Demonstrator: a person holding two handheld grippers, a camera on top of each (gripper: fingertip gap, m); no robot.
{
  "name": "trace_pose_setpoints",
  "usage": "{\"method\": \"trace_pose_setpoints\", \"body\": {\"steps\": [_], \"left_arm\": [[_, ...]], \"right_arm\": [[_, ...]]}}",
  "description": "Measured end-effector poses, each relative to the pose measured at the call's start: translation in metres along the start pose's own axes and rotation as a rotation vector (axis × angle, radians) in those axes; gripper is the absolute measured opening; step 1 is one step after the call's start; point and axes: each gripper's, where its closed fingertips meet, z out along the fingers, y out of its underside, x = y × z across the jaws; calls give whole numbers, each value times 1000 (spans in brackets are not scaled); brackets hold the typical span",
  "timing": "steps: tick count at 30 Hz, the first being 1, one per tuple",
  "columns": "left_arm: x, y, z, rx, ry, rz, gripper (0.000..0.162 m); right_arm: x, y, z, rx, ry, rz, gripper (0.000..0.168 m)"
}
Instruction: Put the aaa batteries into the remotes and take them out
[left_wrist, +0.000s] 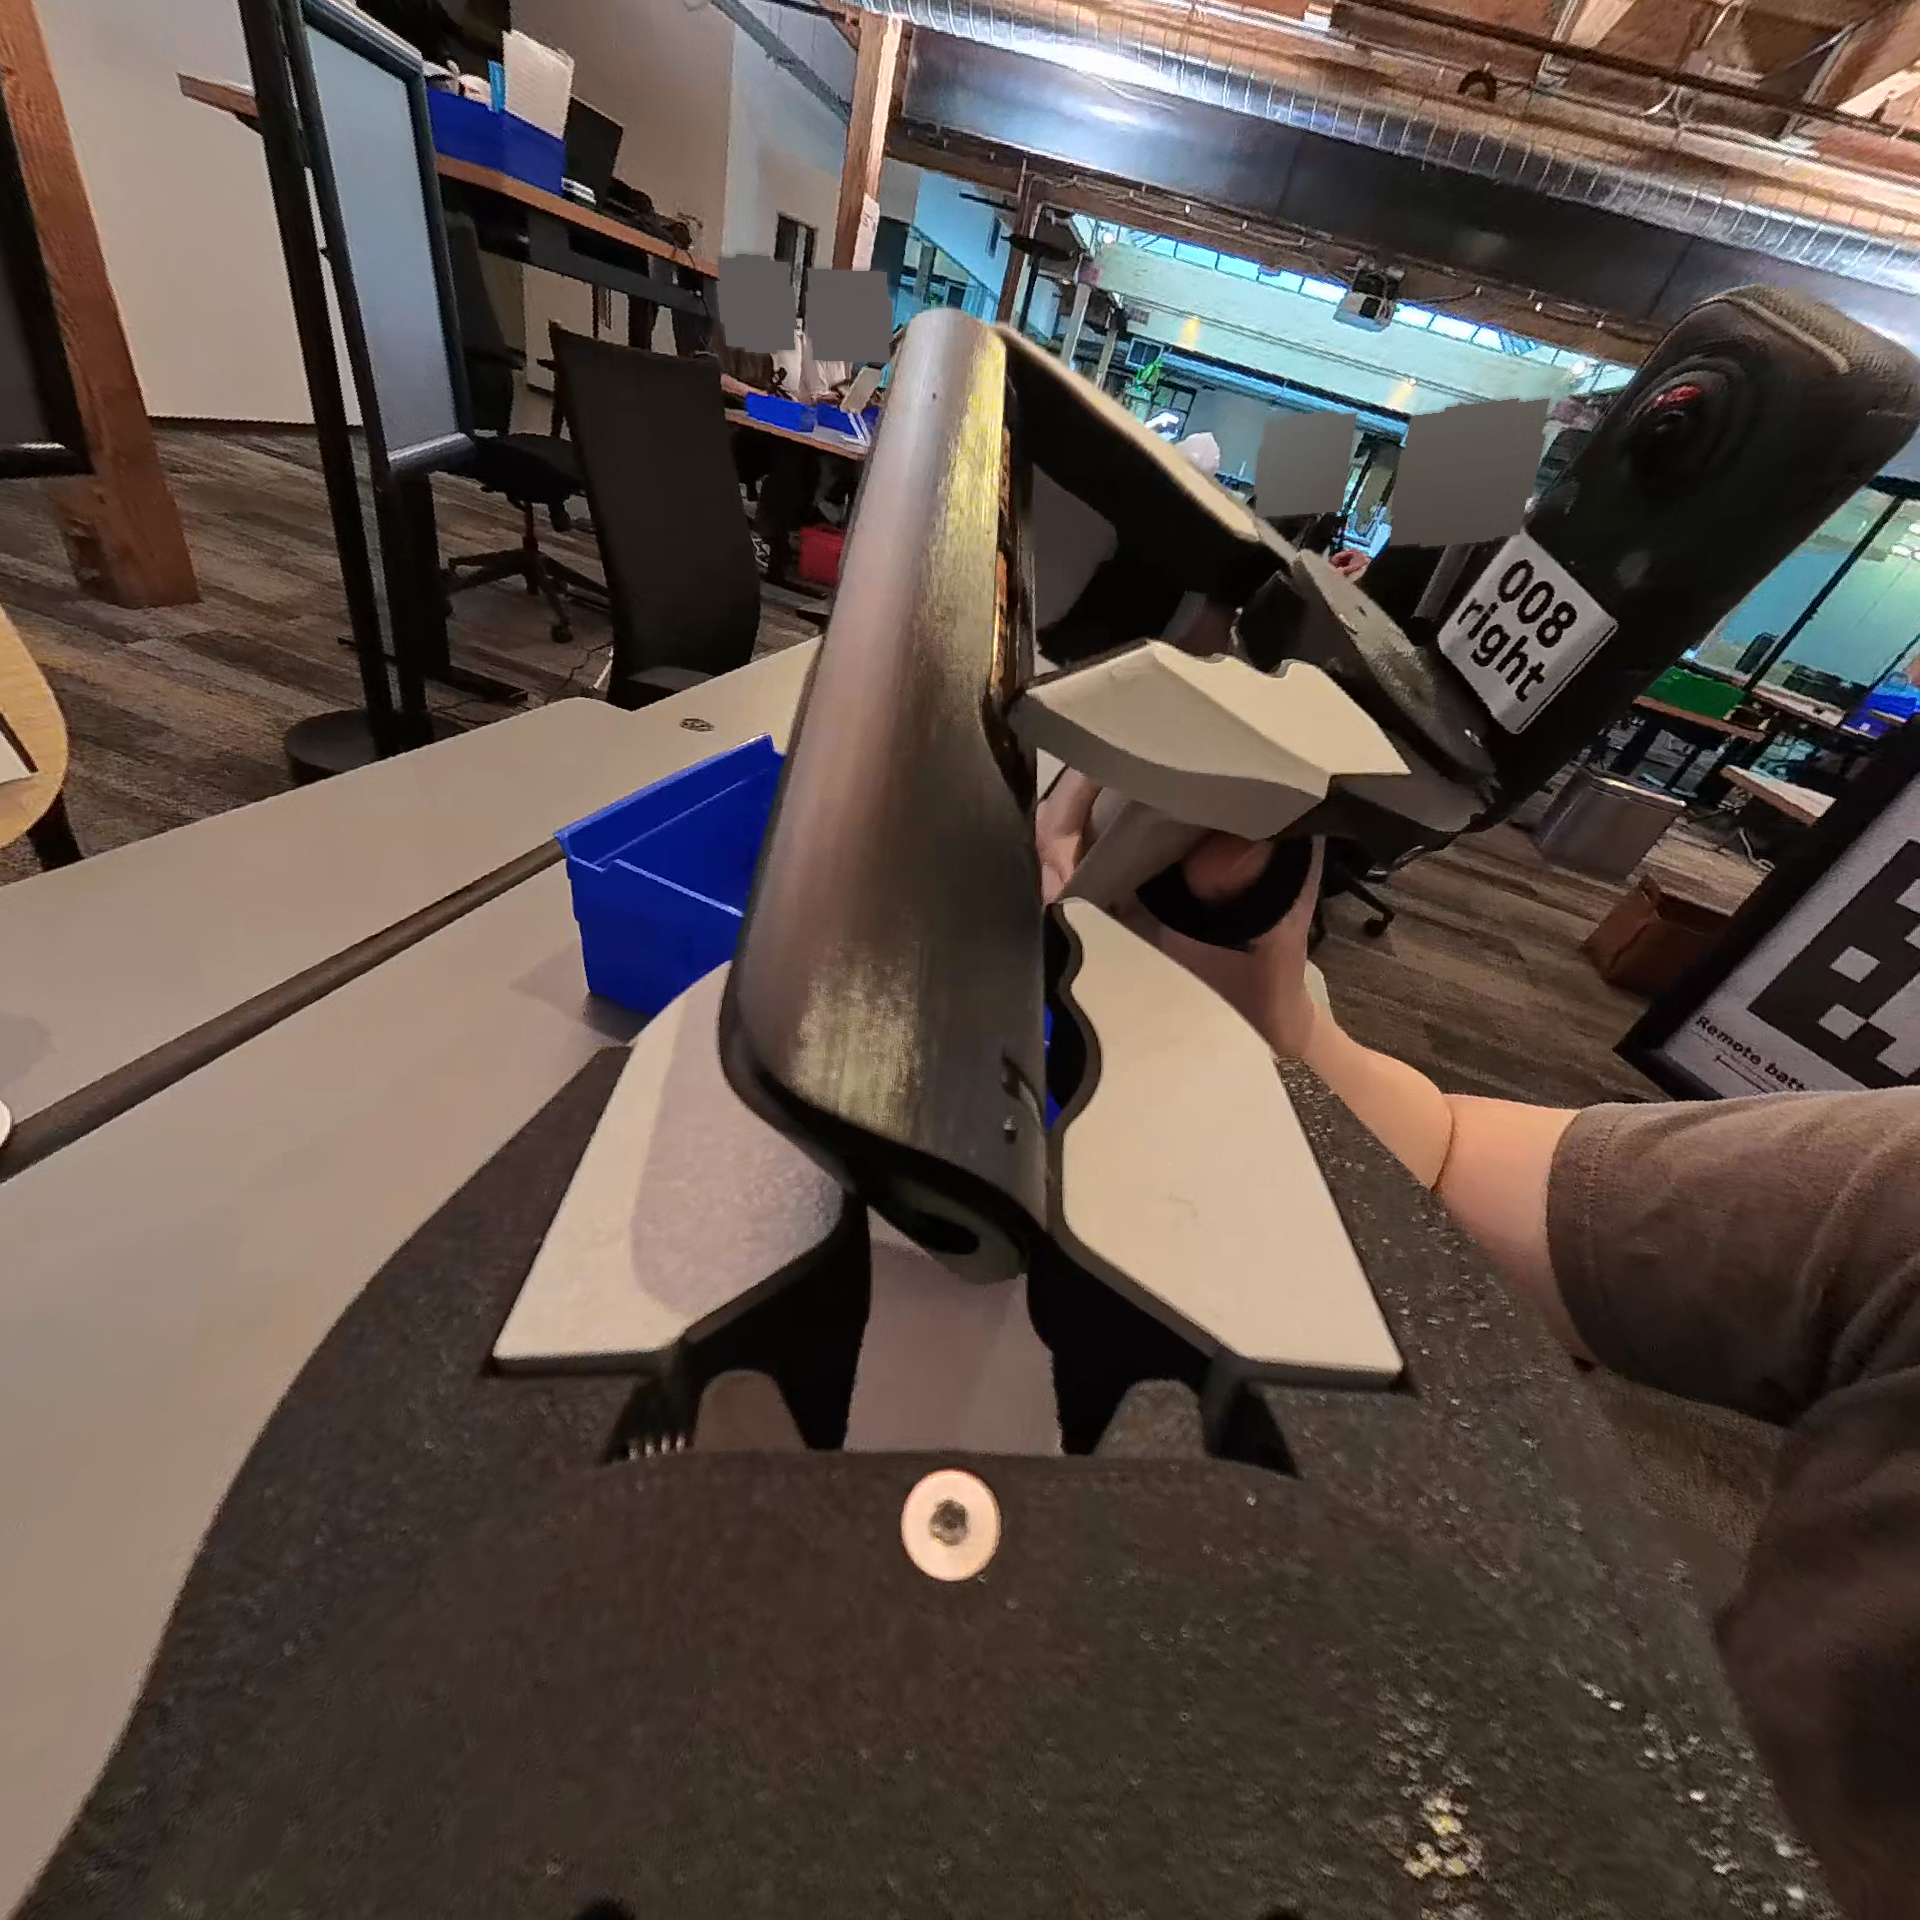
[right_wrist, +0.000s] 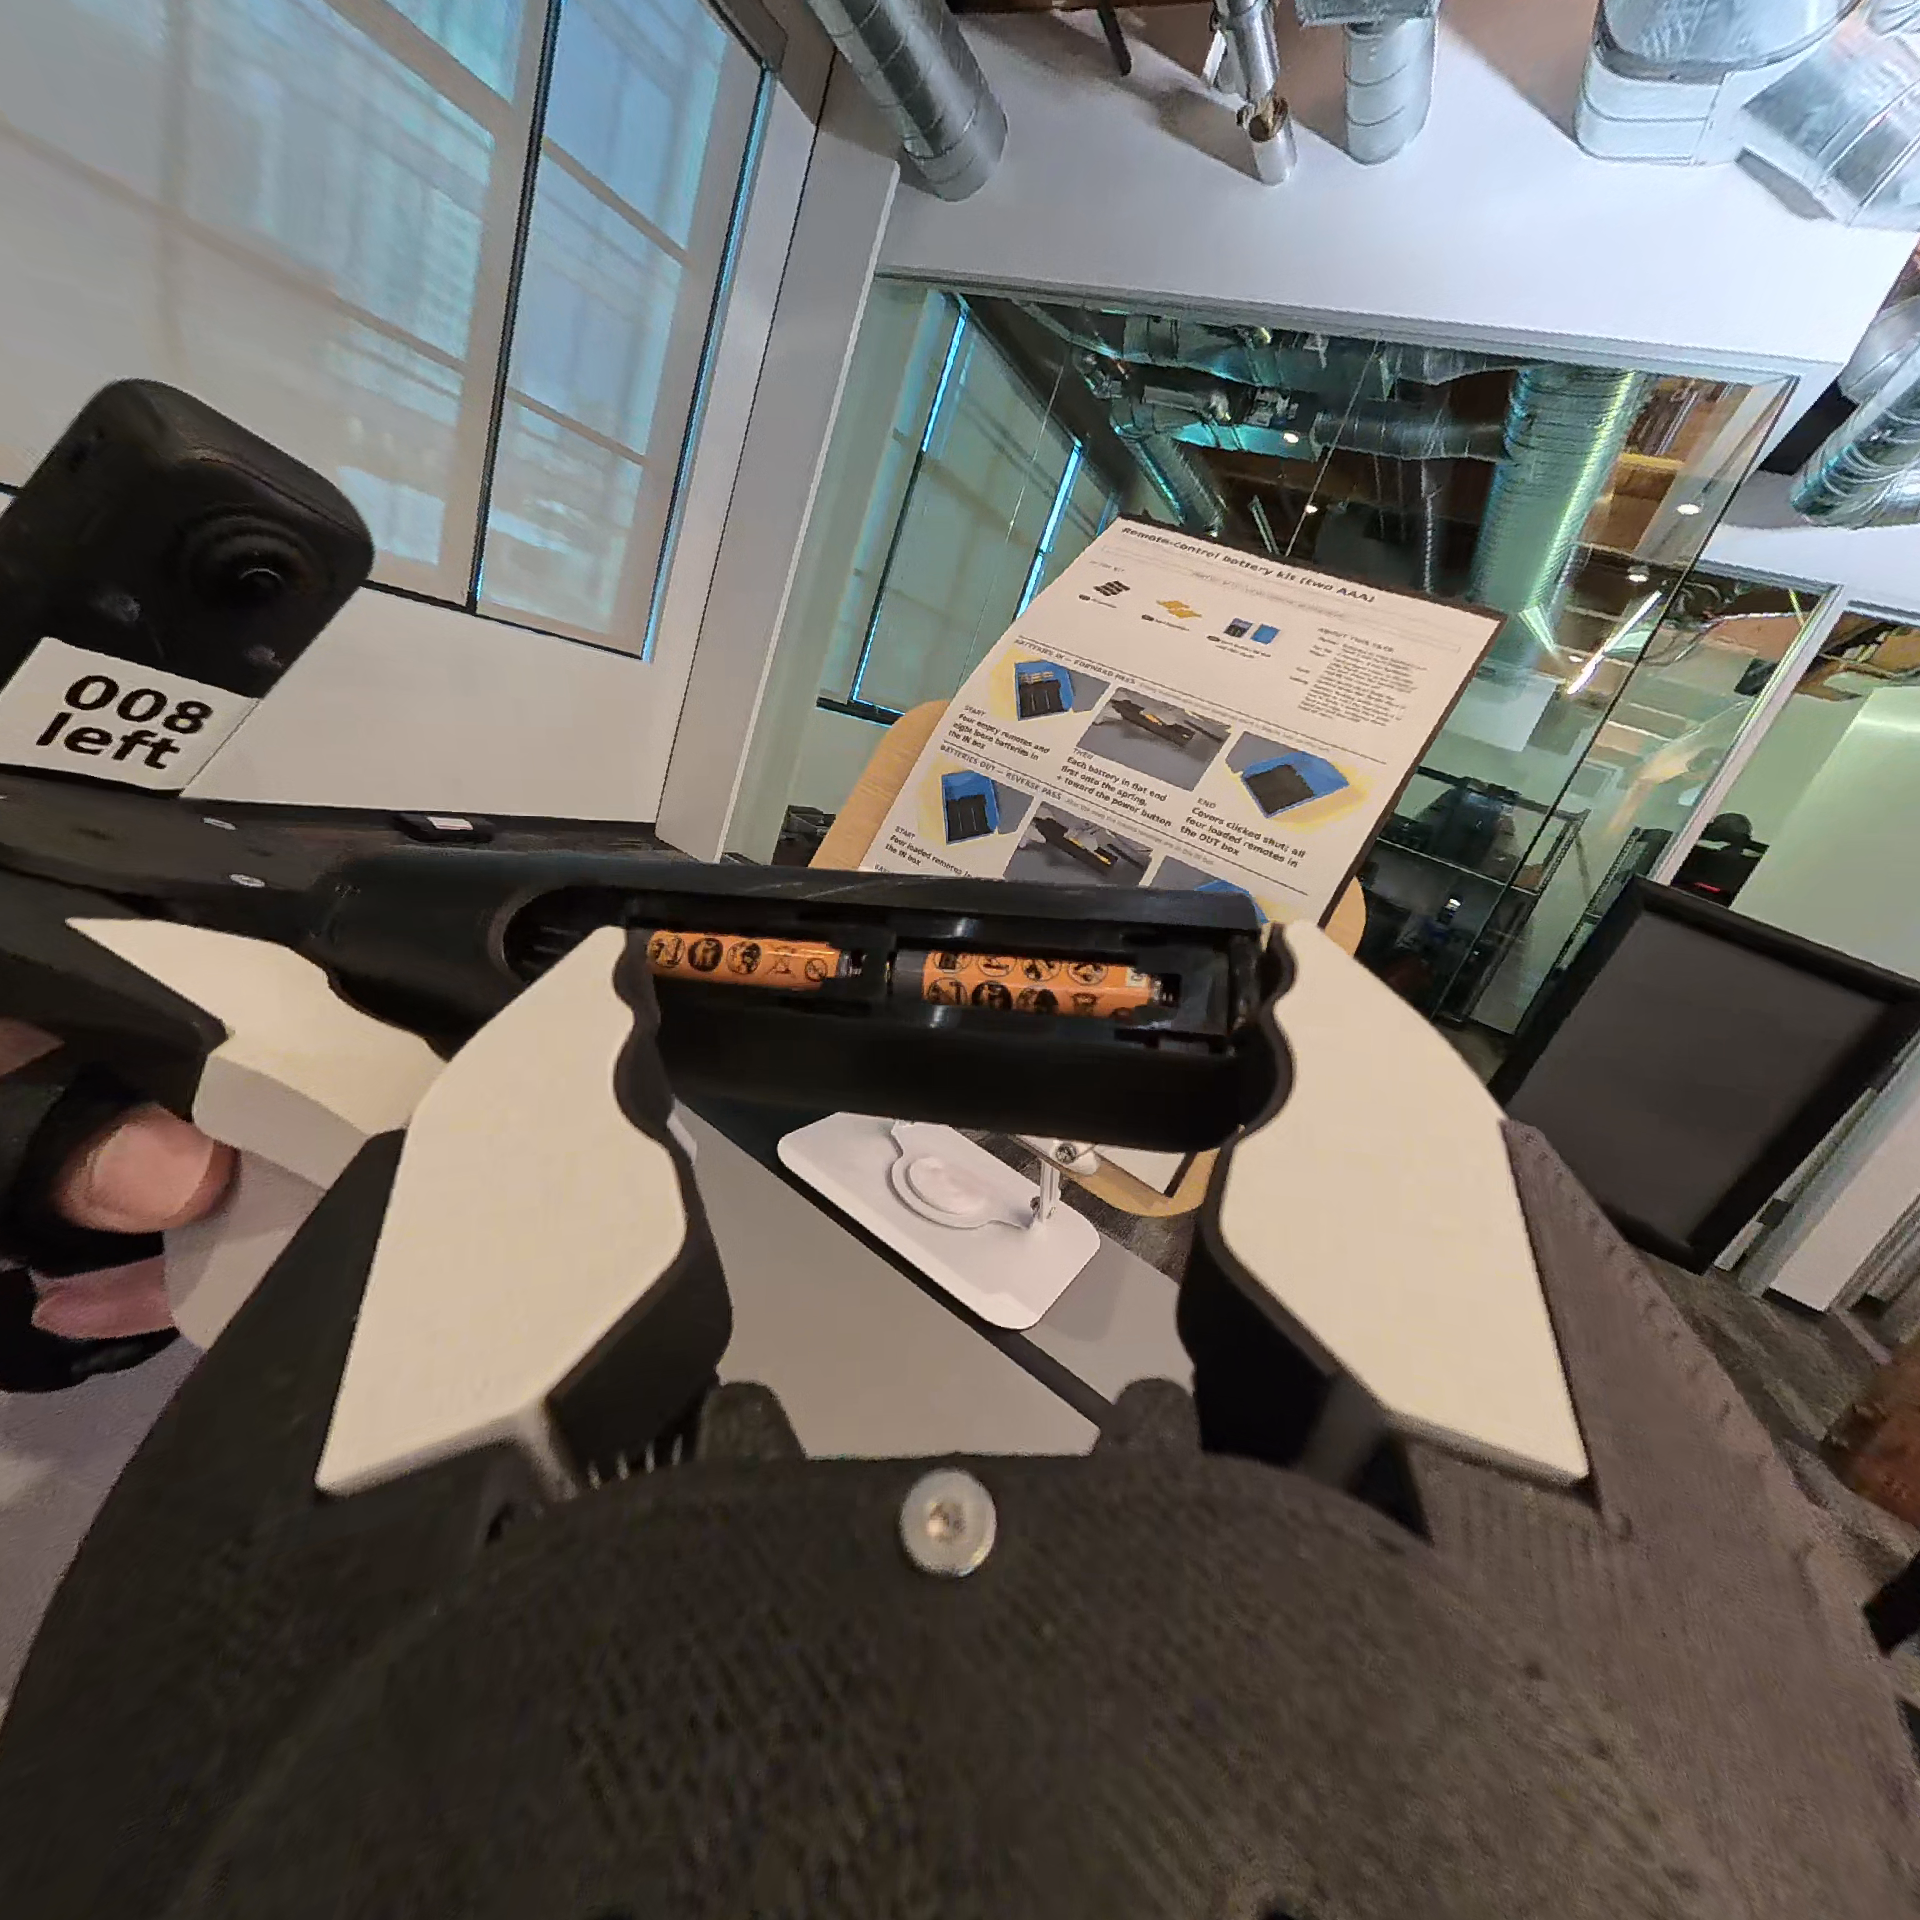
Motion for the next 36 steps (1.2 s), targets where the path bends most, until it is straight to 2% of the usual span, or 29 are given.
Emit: {"method": "trace_pose_setpoints", "body": {"steps": [16, 36], "left_arm": [[-2, 5, 2, -27, -53, 46, 33], [-2, 10, 4, -48, -50, 43, 33]], "right_arm": [[0, 4, 1, -11, -7, 43, 113], [2, 1, 1, 0, 6, -4, 112]]}}
